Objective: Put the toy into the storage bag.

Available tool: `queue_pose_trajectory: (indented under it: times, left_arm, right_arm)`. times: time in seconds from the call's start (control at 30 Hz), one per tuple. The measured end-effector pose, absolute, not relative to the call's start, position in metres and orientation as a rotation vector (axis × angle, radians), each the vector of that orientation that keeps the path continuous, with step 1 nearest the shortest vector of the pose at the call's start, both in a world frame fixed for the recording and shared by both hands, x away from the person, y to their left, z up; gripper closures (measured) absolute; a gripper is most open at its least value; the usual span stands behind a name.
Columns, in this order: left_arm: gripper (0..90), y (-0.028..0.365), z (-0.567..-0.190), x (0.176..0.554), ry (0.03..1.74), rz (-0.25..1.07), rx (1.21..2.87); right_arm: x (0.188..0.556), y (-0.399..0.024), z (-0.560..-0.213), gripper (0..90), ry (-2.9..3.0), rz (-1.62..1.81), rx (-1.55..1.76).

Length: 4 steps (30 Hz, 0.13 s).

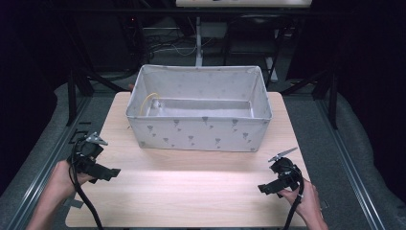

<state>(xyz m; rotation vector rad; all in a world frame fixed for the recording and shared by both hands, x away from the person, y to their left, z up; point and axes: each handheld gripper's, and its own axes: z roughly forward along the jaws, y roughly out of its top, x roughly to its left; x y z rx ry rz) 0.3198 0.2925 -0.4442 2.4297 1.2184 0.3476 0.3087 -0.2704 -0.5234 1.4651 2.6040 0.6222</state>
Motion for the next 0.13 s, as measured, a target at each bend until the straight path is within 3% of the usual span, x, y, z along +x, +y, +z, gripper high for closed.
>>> queue_pose_trajectory:
  times: [0.13]
  left_arm:
    - [0.1,0.2930,-0.4445,0.3182,1.209,0.352,2.437]
  right_arm:
    - [0.3093,-0.2717,-0.5224,0.7,2.602,0.598,1.454]
